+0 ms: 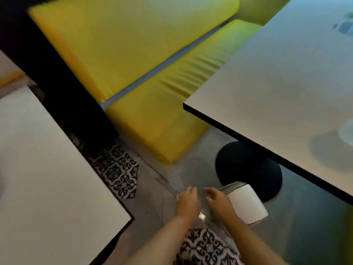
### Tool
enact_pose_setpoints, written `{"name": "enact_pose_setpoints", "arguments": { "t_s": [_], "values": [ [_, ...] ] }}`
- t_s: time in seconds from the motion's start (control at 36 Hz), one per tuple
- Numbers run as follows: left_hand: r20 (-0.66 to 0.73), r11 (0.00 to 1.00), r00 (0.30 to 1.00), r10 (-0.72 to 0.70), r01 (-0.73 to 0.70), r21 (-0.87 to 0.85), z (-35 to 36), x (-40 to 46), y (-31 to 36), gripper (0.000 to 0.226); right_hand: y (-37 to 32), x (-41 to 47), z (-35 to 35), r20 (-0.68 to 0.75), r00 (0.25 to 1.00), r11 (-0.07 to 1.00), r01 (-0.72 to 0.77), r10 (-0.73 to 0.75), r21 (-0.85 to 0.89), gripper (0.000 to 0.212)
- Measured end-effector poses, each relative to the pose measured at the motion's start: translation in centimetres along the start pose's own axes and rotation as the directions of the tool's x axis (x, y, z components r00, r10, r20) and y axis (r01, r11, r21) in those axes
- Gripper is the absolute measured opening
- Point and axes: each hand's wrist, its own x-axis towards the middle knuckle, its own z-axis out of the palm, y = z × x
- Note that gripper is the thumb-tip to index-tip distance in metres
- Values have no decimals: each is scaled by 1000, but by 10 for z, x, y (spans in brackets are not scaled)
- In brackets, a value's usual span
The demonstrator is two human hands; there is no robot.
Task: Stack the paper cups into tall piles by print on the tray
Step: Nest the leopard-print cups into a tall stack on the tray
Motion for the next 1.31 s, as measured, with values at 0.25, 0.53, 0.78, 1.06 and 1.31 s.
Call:
{"name": "enact_pose_setpoints", "arguments": {
  "t_s": [0.25,0.53,0.78,1.06,1.31],
  "values": [
    [-397,985,909,-131,163,47,-131,-77,-65,37,-155,-24,13,208,888,711,454,-410,-537,49],
    [-506,863,725,-467,498,-83,-209,-210,-155,52,-295,-101,82,393,592,284,741,-703,-609,63],
    [-559,701,501,-661,678,-221,-240,-328,-218,62,-363,-190,164,531,351,-4,831,-771,-556,71],
    [-556,522,293,-778,794,-312,-241,-458,-291,64,-419,-297,251,580,175,-148,872,-796,-466,76],
    [-533,439,186,-826,804,-400,-225,-565,-356,65,-443,-390,345,601,88,-195,900,-795,-390,78]
  ]
}}
